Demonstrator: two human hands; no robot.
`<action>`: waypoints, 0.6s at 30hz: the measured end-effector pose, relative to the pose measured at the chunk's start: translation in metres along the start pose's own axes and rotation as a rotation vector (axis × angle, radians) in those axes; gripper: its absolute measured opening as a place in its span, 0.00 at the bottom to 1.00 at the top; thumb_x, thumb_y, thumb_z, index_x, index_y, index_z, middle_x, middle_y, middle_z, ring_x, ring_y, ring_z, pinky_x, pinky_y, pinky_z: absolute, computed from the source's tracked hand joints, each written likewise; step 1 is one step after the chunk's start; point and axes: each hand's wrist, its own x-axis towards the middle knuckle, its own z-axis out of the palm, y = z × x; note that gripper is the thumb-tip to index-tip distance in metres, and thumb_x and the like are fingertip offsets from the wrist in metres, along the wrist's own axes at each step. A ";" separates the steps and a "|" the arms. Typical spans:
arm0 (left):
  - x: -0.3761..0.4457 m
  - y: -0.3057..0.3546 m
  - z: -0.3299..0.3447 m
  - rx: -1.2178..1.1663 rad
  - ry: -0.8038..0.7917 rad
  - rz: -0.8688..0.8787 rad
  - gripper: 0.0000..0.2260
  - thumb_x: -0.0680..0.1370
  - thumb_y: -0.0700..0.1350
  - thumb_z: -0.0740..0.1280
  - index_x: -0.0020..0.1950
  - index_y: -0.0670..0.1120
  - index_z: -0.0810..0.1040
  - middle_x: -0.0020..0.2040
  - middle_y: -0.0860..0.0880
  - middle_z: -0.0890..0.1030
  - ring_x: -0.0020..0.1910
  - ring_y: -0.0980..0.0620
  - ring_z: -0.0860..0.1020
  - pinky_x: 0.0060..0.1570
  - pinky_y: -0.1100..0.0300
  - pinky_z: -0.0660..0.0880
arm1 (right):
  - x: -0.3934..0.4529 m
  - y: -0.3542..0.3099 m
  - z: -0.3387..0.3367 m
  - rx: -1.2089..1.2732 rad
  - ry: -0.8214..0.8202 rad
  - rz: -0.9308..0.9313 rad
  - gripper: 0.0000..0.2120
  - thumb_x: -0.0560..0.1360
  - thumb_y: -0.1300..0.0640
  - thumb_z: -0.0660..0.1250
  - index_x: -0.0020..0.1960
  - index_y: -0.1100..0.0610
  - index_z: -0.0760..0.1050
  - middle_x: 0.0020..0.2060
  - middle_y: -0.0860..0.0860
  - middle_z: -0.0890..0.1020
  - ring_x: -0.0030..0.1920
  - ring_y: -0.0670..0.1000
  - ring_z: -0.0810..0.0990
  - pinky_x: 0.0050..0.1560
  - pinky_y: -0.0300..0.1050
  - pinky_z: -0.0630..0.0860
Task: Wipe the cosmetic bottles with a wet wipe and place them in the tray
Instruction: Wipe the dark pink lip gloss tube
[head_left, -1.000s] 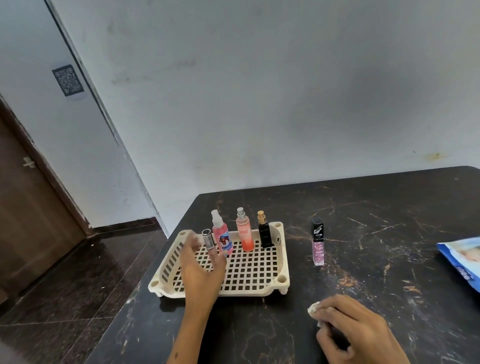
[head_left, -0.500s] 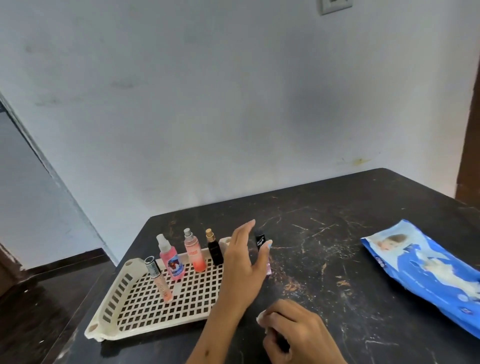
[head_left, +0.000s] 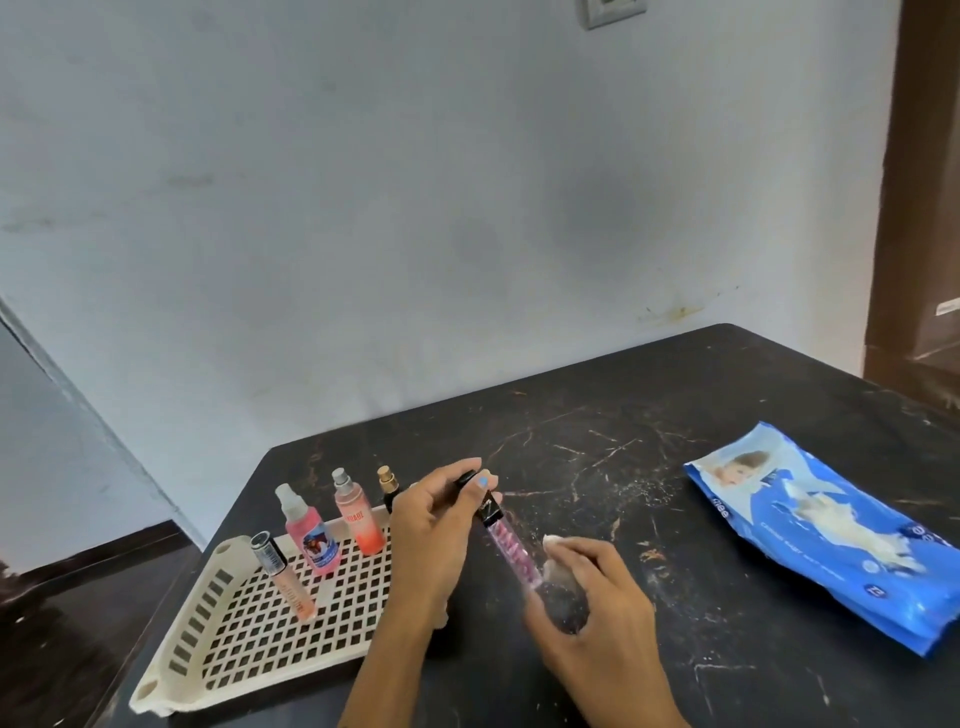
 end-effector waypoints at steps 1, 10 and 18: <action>-0.002 0.001 -0.002 -0.065 -0.018 -0.037 0.08 0.74 0.39 0.68 0.51 0.49 0.82 0.48 0.46 0.85 0.49 0.49 0.83 0.52 0.53 0.78 | -0.001 0.000 0.000 -0.008 -0.033 0.028 0.21 0.61 0.56 0.79 0.53 0.56 0.82 0.48 0.40 0.77 0.52 0.37 0.76 0.50 0.21 0.69; -0.017 -0.009 0.000 -0.351 -0.170 -0.164 0.12 0.77 0.44 0.61 0.57 0.43 0.78 0.50 0.42 0.84 0.50 0.45 0.83 0.52 0.52 0.79 | -0.001 -0.007 -0.004 0.019 -0.151 0.126 0.06 0.66 0.58 0.78 0.43 0.57 0.84 0.38 0.43 0.79 0.44 0.42 0.78 0.38 0.30 0.75; -0.035 -0.034 0.024 -0.630 -0.129 -0.323 0.14 0.80 0.44 0.56 0.56 0.39 0.78 0.42 0.41 0.83 0.41 0.49 0.81 0.47 0.56 0.77 | 0.000 -0.016 -0.009 0.106 -0.152 0.133 0.06 0.65 0.58 0.77 0.41 0.51 0.84 0.38 0.43 0.81 0.41 0.40 0.80 0.38 0.29 0.74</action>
